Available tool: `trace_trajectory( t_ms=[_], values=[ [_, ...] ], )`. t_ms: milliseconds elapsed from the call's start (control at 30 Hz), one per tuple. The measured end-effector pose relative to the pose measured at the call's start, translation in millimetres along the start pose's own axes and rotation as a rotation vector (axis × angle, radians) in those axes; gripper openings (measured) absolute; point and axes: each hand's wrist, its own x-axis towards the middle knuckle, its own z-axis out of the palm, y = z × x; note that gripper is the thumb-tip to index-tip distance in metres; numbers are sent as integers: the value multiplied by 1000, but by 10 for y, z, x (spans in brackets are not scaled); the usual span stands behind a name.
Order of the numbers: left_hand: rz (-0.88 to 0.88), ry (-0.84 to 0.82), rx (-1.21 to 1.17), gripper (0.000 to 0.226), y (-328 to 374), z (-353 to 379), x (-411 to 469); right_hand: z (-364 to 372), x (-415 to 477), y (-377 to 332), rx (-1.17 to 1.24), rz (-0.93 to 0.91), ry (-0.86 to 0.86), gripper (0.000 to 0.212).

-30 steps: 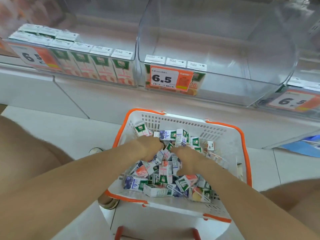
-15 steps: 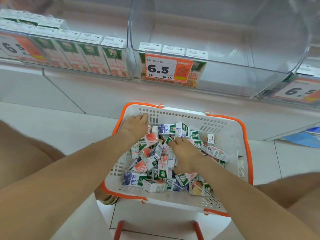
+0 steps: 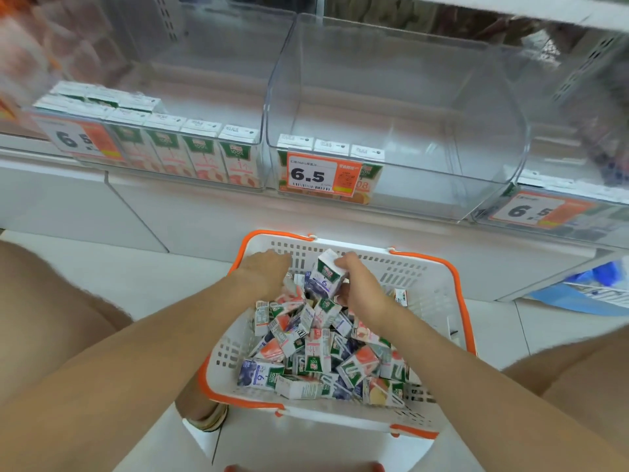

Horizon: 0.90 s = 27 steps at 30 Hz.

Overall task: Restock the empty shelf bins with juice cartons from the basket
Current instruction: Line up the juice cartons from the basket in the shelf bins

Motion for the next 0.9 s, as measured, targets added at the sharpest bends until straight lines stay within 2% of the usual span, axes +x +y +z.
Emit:
trace_trajectory(
  t_ms=[33,100,200,267,433,567,633,700,800,900],
  values=[
    [8,-15,-82,49,-1,-80,-42,30,-33,-75,68,-12,37,53],
    [31,-16,-192,53,-8,-302,-160,64,-151,-255,87,-93,100,52],
    [77,71,-285,56,-29,-721,-467,23,-346,-524,-9,-254,166,70],
    [110,146,-344,54,-71,-965,-716,-26,-470,-677,-96,-382,150,74],
    [215,335,-593,44,-189,-1288,-1239,-122,-707,-1094,-176,-587,51,53],
    [307,438,-727,25,-244,-1480,-1432,-114,-786,-1268,-387,-783,164,23],
    [326,471,-775,23,-290,-1554,-1472,-99,-781,-1291,-352,-820,209,16],
    [345,519,-846,25,-345,-1602,-1502,-91,-777,-1296,-313,-841,262,21],
    [369,609,-856,25,-446,-1652,-1547,-44,-755,-1296,-295,-846,266,39],
    [331,783,-800,29,-620,-1725,-1574,89,-730,-1389,-366,-952,335,33]
  ],
)
